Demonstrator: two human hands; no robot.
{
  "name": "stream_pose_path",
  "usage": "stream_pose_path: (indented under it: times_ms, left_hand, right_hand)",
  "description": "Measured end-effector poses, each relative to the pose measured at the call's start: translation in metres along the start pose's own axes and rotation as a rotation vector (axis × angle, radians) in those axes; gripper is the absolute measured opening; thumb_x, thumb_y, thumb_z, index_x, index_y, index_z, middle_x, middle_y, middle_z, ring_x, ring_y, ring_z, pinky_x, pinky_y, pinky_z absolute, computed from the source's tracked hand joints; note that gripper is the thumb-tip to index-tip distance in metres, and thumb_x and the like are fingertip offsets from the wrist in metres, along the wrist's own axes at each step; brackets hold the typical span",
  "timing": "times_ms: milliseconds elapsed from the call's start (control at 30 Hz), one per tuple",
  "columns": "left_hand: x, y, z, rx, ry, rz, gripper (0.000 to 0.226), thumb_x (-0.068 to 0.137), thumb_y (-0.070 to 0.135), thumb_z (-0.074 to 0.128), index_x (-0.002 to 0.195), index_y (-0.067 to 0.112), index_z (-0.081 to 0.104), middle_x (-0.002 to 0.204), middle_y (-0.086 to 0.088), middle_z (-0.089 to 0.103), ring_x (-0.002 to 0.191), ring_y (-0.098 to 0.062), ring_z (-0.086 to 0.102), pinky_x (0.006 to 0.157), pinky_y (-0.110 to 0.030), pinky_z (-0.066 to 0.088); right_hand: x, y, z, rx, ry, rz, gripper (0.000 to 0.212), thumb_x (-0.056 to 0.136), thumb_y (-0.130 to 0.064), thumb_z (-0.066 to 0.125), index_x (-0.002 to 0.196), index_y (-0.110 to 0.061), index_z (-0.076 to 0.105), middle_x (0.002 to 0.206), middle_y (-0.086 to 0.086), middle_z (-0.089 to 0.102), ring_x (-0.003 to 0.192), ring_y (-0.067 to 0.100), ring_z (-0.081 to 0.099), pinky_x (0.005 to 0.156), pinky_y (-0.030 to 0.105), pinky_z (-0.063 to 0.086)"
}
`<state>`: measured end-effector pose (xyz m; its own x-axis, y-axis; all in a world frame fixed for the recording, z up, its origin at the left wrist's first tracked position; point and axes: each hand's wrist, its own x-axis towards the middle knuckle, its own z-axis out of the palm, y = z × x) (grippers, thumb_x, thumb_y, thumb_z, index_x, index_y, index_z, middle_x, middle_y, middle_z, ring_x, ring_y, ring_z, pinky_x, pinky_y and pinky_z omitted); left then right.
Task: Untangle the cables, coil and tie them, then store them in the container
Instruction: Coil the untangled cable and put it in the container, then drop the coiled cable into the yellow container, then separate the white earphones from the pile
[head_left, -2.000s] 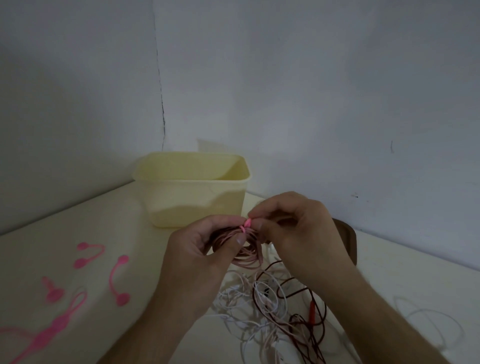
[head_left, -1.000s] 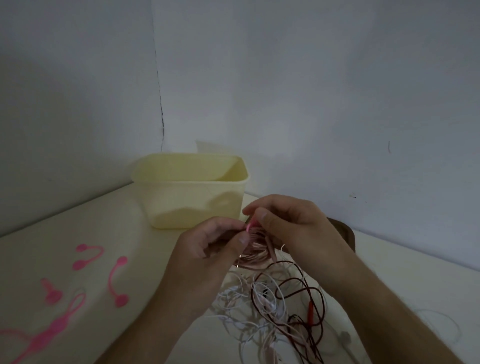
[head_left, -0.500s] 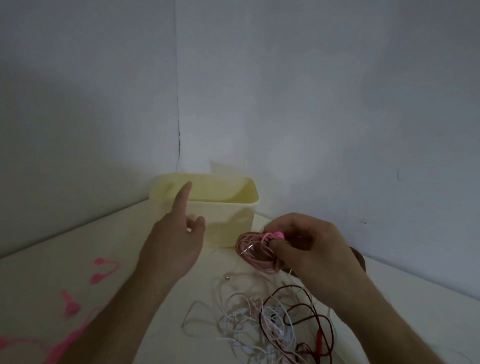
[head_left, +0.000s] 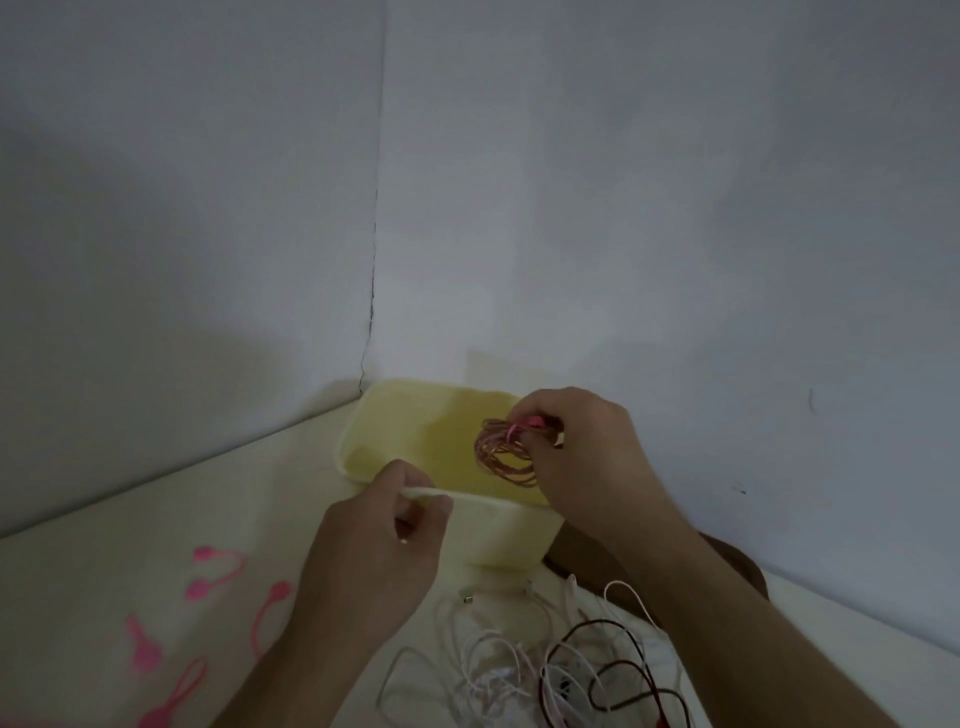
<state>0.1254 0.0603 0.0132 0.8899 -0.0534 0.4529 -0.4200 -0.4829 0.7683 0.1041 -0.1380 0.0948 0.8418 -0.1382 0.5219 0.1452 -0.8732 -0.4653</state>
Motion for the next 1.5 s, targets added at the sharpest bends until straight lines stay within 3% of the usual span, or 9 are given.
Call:
stream_pose_path:
  times_ms: [200, 433, 567, 700, 767, 900, 1100, 1300, 1500]
  left_hand:
    - [0.001, -0.003, 0.003, 0.017, 0.024, 0.022, 0.015, 0.092, 0.046, 0.070, 0.091, 0.036, 0.059, 0.072, 0.023, 0.069, 0.069, 0.003, 0.065, 0.067, -0.032, 0.056]
    - [0.004, -0.004, 0.011, -0.011, 0.062, 0.081, 0.011, 0.096, 0.043, 0.069, 0.101, 0.035, 0.065, 0.074, 0.016, 0.071, 0.070, 0.002, 0.065, 0.064, -0.017, 0.047]
    - [0.006, -0.007, 0.016, -0.047, 0.015, 0.065, 0.030, 0.099, 0.035, 0.065, 0.128, 0.035, 0.062, 0.087, 0.018, 0.070, 0.079, 0.007, 0.065, 0.072, -0.006, 0.044]
    - [-0.002, -0.004, 0.020, -0.119, -0.079, 0.065, 0.058, 0.099, 0.028, 0.065, 0.152, 0.035, 0.043, 0.099, 0.016, 0.069, 0.089, 0.010, 0.063, 0.071, -0.002, 0.042]
    - [-0.011, 0.001, 0.019, -0.113, -0.048, 0.124, 0.054, 0.098, 0.024, 0.066, 0.147, 0.037, 0.047, 0.094, 0.015, 0.068, 0.085, 0.001, 0.064, 0.074, -0.016, 0.049]
    - [-0.035, 0.020, 0.019, -0.268, -0.168, 0.360, 0.016, 0.097, 0.015, 0.070, 0.104, 0.029, 0.069, 0.086, 0.011, 0.065, 0.084, -0.014, 0.062, 0.076, -0.023, 0.049]
    - [-0.060, 0.022, 0.039, -0.329, -0.650, 0.388, 0.012, 0.095, 0.029, 0.070, 0.091, 0.022, 0.079, 0.102, 0.002, 0.074, 0.101, -0.019, 0.071, 0.091, -0.041, 0.054]
    - [-0.048, 0.025, 0.030, -0.785, -0.479, 0.076, 0.023, 0.095, 0.022, 0.068, 0.075, 0.012, 0.072, 0.083, -0.011, 0.074, 0.086, -0.025, 0.068, 0.086, -0.030, 0.053]
    - [-0.034, 0.022, 0.021, -1.134, -0.331, -0.113, 0.023, 0.099, 0.014, 0.057, 0.080, 0.005, 0.063, 0.063, -0.010, 0.040, 0.062, -0.025, 0.049, 0.076, -0.041, 0.055]
  right_hand:
    - [0.016, 0.003, 0.005, -0.309, -0.370, 0.039, 0.036, 0.095, -0.006, 0.057, 0.112, -0.029, 0.079, 0.117, -0.002, 0.072, 0.105, 0.020, 0.067, 0.092, 0.043, 0.061]
    - [-0.021, 0.005, -0.014, -0.278, -0.258, -0.005, 0.041, 0.100, -0.001, 0.052, 0.127, -0.022, 0.073, 0.136, -0.001, 0.066, 0.127, 0.018, 0.058, 0.101, 0.026, 0.049]
    - [-0.053, 0.010, -0.032, -0.140, -0.155, 0.054, 0.035, 0.102, 0.000, 0.053, 0.120, -0.020, 0.074, 0.121, -0.003, 0.069, 0.104, 0.008, 0.062, 0.078, 0.001, 0.042]
    - [-0.084, 0.016, -0.054, -0.004, -0.149, 0.208, 0.027, 0.102, -0.009, 0.057, 0.101, -0.029, 0.076, 0.095, -0.012, 0.074, 0.079, 0.001, 0.067, 0.064, 0.006, 0.048]
    - [-0.099, 0.013, -0.063, 0.038, -0.191, 0.251, 0.019, 0.101, -0.021, 0.063, 0.090, -0.030, 0.076, 0.080, -0.011, 0.074, 0.068, 0.003, 0.067, 0.055, 0.013, 0.047]
    - [-0.122, 0.008, -0.064, -0.077, -0.471, 0.197, 0.020, 0.090, -0.055, 0.076, 0.095, -0.035, 0.078, 0.093, -0.017, 0.070, 0.088, -0.001, 0.064, 0.075, 0.018, 0.052]
    - [-0.135, 0.013, -0.053, -0.048, -0.429, 0.122, 0.012, 0.097, -0.031, 0.073, 0.085, -0.030, 0.074, 0.088, -0.015, 0.068, 0.083, -0.002, 0.061, 0.073, 0.016, 0.046]
    - [-0.135, 0.004, -0.067, 0.611, -0.236, 0.349, 0.010, 0.101, -0.012, 0.068, 0.092, -0.007, 0.072, 0.072, 0.001, 0.068, 0.070, 0.014, 0.060, 0.070, 0.021, 0.049]
    - [-0.128, 0.013, -0.088, 0.492, -0.116, 0.325, 0.019, 0.091, 0.000, 0.076, 0.090, -0.019, 0.079, 0.065, -0.006, 0.060, 0.062, 0.014, 0.059, 0.060, 0.028, 0.049]
